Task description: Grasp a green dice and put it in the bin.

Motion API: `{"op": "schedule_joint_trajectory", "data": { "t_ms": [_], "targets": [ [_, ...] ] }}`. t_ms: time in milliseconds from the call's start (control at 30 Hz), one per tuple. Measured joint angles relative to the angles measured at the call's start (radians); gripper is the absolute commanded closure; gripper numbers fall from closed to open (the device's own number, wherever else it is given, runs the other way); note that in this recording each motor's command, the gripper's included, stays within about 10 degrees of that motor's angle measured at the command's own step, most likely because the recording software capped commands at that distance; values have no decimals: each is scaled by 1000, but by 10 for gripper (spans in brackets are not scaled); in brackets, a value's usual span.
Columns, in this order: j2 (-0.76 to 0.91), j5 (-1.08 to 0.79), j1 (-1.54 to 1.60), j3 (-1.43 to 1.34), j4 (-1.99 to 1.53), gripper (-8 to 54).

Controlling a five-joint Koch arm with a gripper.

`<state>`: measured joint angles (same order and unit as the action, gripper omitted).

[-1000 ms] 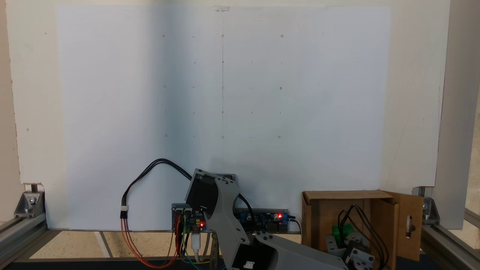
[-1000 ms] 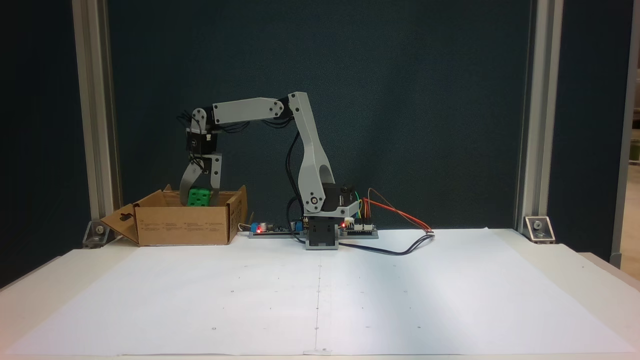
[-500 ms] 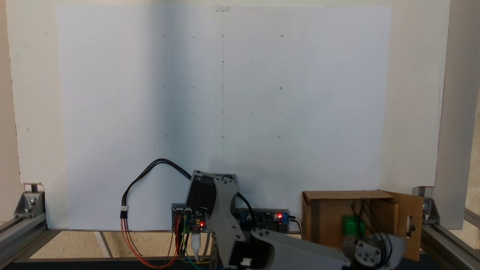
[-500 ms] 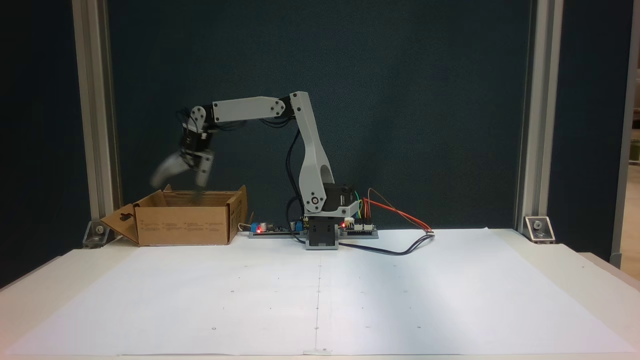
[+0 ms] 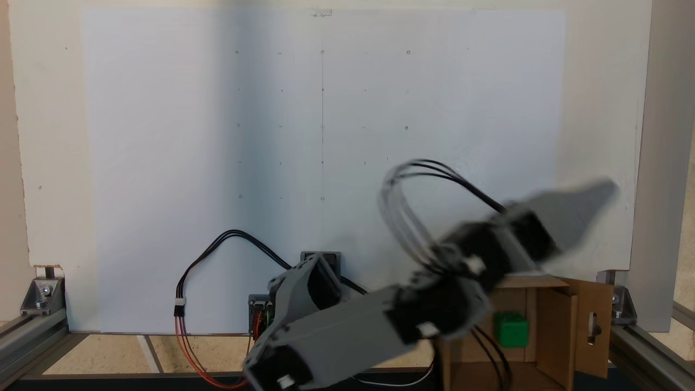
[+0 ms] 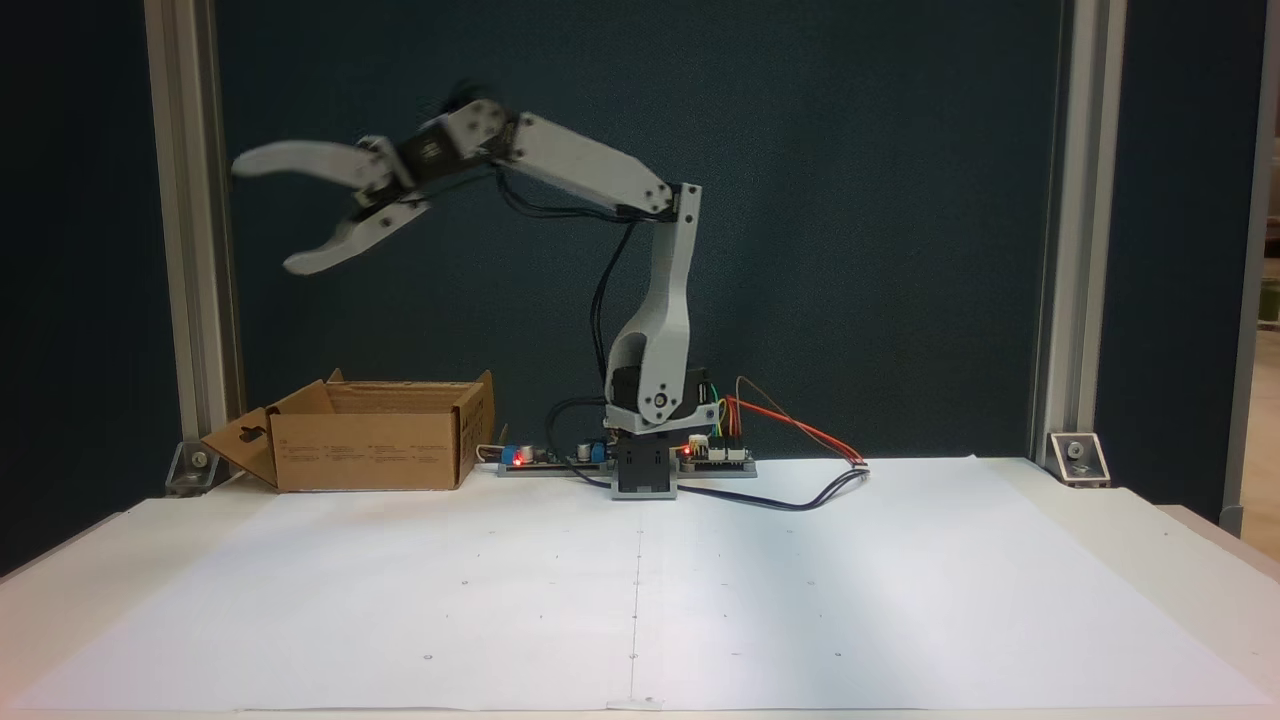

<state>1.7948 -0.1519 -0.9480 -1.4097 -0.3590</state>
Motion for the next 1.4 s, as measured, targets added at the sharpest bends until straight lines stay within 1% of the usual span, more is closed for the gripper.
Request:
{"op": "schedule_joint_trajectory", "data": {
  "t_ms": [200,367,467,633,1000,1400],
  "targets": [
    [272,130,425,-324,-2,17],
    [442,143,765,-557,43,13],
    [456,143,896,-675,172,11],
    [463,143,963,-793,380,6],
    [463,143,962,-1173,841,16],
    [463,140,962,-1374,1322,23]
  ]
}}
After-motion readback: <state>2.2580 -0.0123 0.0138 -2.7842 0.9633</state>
